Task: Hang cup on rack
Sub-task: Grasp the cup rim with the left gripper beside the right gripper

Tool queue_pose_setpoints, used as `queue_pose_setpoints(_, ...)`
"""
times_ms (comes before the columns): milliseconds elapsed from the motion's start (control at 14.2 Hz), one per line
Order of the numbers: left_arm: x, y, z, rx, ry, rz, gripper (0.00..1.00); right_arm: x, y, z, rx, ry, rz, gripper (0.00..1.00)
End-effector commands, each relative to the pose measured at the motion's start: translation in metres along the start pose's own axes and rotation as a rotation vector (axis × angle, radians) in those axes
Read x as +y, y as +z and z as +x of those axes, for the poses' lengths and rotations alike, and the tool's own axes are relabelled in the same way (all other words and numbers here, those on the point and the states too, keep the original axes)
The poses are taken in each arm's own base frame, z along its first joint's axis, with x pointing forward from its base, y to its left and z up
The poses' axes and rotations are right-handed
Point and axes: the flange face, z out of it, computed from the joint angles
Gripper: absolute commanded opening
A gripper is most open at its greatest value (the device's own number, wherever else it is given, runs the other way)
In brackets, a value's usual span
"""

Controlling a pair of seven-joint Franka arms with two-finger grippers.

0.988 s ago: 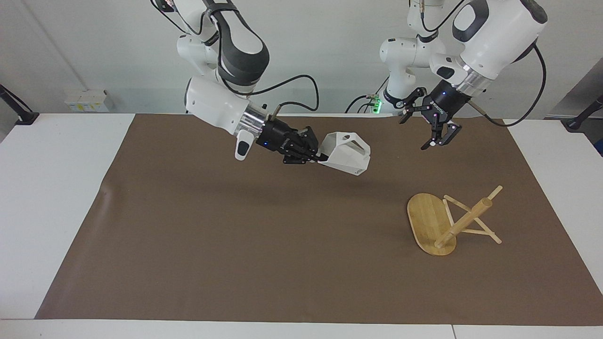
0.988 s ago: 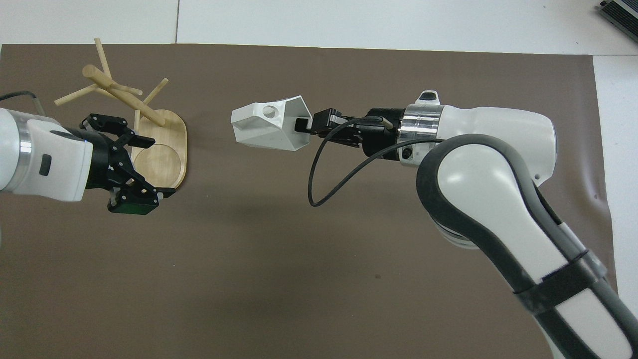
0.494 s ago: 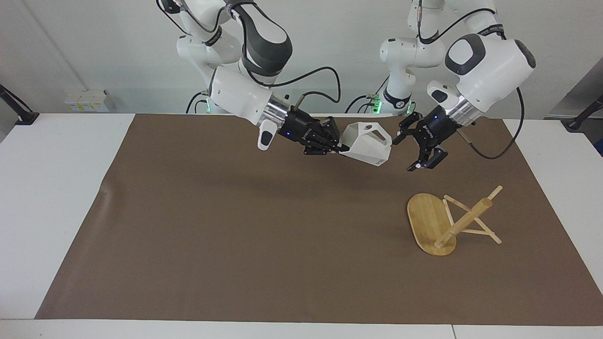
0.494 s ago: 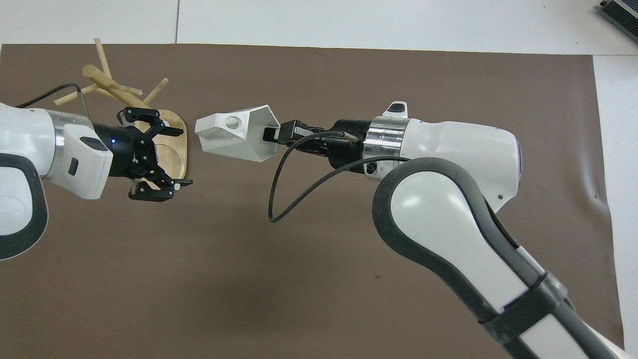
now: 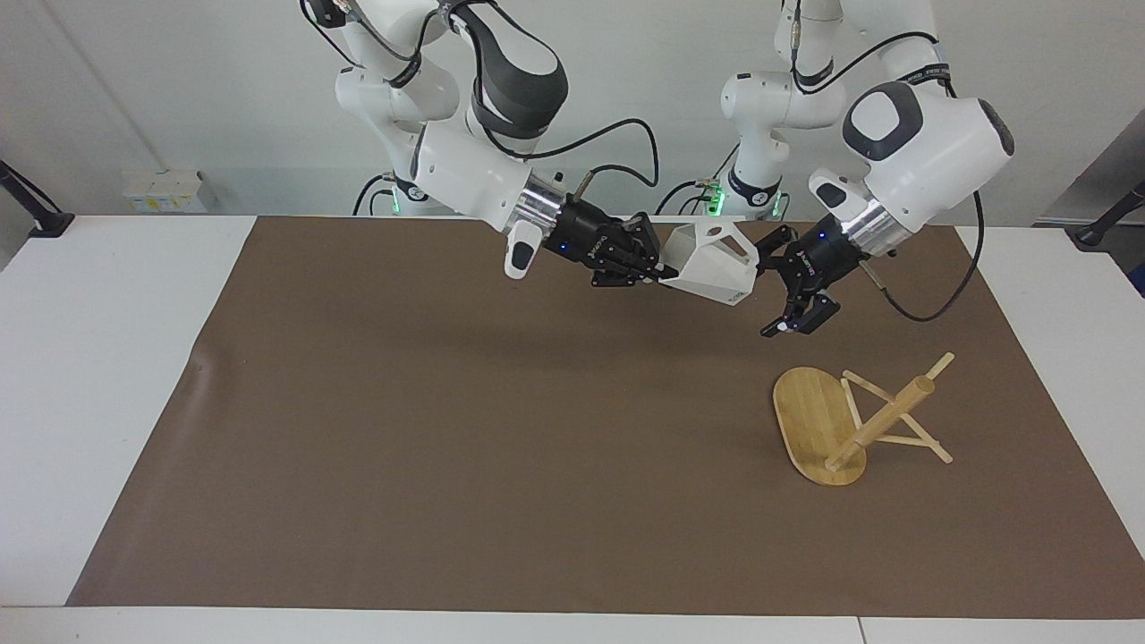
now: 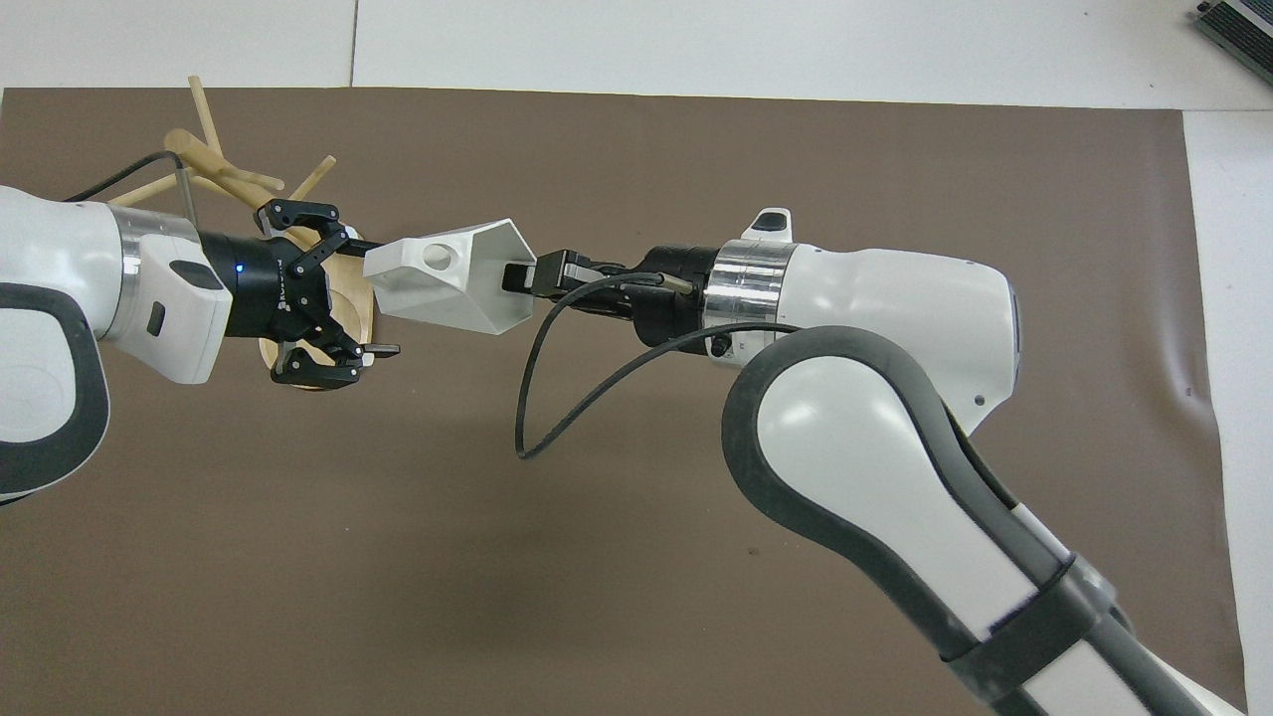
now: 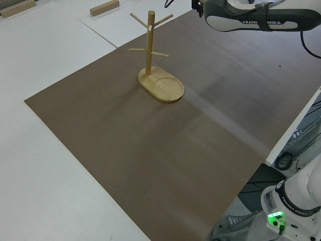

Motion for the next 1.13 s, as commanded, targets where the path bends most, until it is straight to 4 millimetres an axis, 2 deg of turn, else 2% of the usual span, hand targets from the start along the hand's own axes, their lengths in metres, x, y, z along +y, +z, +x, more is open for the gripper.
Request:
queue_pose_setpoints(0,-0.003,-0.007,0.004,0.063,-0.007,-0.004,1.0,-0.004,0.003,0.004,0.007,0.012,0.005,0.0)
queue_pose_setpoints(353,-0.01,-0.012,0.019,0.126,-0.013,0.005,1.0,-0.003,0.003,0.005,0.007,0.007,-0.001,0.0)
queue_pose_setpoints(1059,-0.001,-0.013,0.033,0.15,-0.007,-0.021,1.0,-0.002,0.002,0.005,0.006,0.013,-0.005,0.0)
